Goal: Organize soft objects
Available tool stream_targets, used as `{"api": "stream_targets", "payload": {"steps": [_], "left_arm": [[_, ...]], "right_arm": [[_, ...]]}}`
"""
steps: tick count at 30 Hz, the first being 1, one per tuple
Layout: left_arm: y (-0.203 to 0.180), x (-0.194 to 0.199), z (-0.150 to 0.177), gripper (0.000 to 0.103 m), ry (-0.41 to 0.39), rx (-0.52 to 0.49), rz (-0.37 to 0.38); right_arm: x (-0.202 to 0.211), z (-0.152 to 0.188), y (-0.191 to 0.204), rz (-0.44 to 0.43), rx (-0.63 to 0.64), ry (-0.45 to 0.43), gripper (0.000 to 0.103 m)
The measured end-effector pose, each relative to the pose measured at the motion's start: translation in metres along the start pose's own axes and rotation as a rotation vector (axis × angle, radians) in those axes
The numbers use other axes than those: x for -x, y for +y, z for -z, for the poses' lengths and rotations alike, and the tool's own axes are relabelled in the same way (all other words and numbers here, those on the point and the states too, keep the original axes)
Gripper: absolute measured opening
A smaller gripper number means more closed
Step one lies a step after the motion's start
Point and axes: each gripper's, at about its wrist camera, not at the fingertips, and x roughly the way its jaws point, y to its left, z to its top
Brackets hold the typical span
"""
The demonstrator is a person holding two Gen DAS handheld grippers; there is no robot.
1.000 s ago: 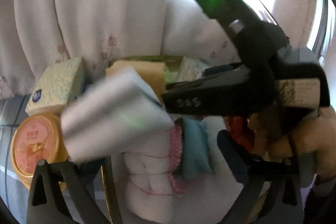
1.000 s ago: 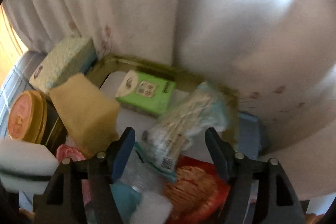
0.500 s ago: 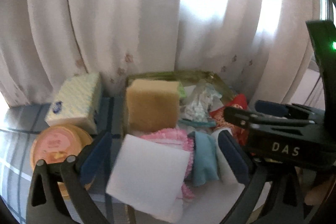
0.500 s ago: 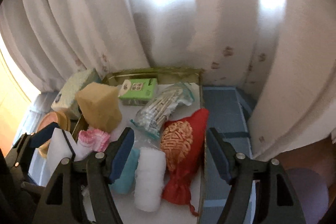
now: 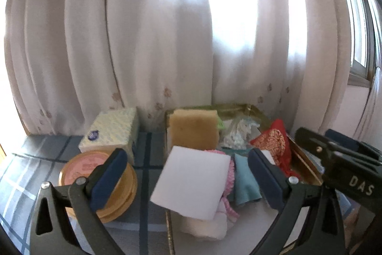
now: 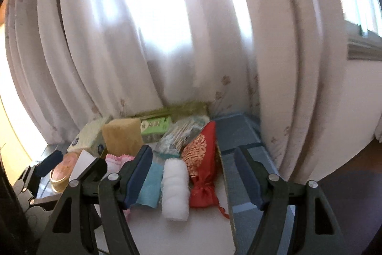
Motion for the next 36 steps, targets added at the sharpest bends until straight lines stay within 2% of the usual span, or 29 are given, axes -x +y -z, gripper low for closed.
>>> {"api": "stream_targets", "payload": {"steps": [3,7,14,21,28,36], "left_arm": [[-0.001,0.006,0.003,0.103,-0.059,-0.021,-0.026],[0.001,0.009,0.006,0.103,-0.092,-0.014,-0.034],[0.008,0.013,0.006,0.103,-0.116,0.034,-0.031],[0.009,0.018,0.007,0.103,-0.146,0.047,-0.039],[0.010,0.026,0.010,0.103,-0.167,0.050,-0.047],[0.007,0.029,0.010,0.103,-0.184,0.040,-0.053]], "right_arm": [[0.010,0.008,0.002,0.033,0.005,-0.076,0.073],[0.020,0.014,0.005,0.086,0.025,-0.145,0.073],[0.038,0.017,0.014,0.128,0.061,-0.261,0.074],[0.060,0.019,0.036,0.174,0.150,-0.365,0.074],[0.077,0.026,0.033,0.215,0.125,-0.446,0.077],[0.073,0.027,0.030,0.196,0.079,-0.450,0.077]]}}
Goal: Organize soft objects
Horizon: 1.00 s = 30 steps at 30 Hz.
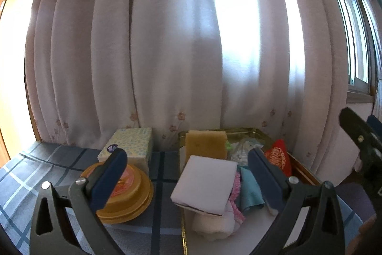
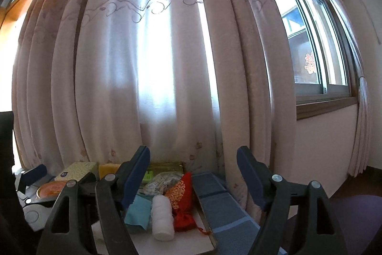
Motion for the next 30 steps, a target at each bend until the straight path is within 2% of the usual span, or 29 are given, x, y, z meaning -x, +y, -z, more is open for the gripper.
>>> {"api": "stream_targets", "payload": {"steps": [8,30], "left_arm": [[0.0003,0.0021,-0.0014,0.103,-0.009,0.001,0.001],[0.0015,0.0036,-0.0024,0.103,-0.013,-0.003,-0.002]], "right_arm": [[0.0027,0.0011,0.0096,-0.011,0.030,-0.019,0.077],[0.0035,-0.0003,0.0010,0.013,0.004,-0.028,0.077]]}}
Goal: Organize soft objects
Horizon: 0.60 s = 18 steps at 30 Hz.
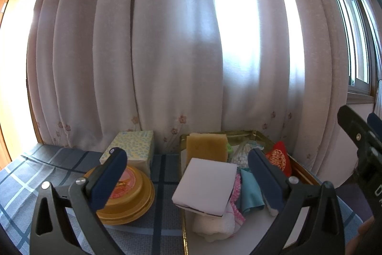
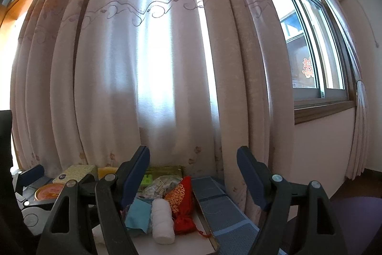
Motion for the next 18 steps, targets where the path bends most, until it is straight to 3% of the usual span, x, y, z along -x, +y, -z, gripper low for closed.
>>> {"api": "stream_targets", "payload": {"steps": [18], "left_arm": [[-0.0060,-0.0018,-0.0032,0.103,-0.006,-0.018,0.016]], "right_arm": [[0.0005,0.0012,-0.0034,0.020,-0.011,-0.001,0.077]]}}
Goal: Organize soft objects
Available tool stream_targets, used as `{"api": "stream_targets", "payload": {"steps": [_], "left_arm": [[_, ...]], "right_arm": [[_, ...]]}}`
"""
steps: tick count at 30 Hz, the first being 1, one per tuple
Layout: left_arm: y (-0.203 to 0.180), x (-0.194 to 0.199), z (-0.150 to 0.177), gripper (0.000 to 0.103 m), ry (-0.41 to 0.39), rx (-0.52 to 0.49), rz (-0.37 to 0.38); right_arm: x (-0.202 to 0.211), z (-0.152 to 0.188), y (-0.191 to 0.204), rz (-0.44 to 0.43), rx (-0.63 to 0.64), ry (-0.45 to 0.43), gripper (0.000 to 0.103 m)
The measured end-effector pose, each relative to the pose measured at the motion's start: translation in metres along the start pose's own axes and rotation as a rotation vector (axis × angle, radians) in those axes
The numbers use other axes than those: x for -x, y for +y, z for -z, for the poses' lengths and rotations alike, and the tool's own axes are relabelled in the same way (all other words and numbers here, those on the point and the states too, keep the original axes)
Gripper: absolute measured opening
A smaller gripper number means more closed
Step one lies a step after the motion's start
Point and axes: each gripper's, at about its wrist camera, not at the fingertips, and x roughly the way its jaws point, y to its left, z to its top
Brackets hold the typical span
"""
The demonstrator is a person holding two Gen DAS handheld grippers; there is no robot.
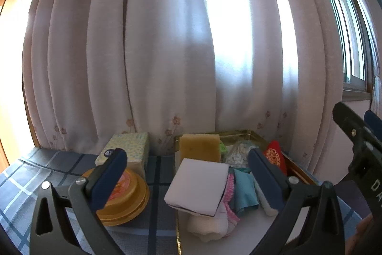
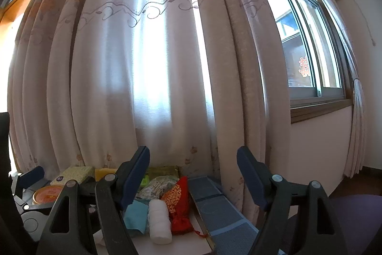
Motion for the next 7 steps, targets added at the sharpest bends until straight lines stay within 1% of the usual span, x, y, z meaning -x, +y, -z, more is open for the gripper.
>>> {"api": "stream_targets", "payload": {"steps": [7], "left_arm": [[-0.0013,-0.0017,0.0006,0.103,0.005,0.000,-0.009]], "right_arm": [[-0.0011,0.0003,-0.0001,0.000,0.001,0.004,0.078]]}}
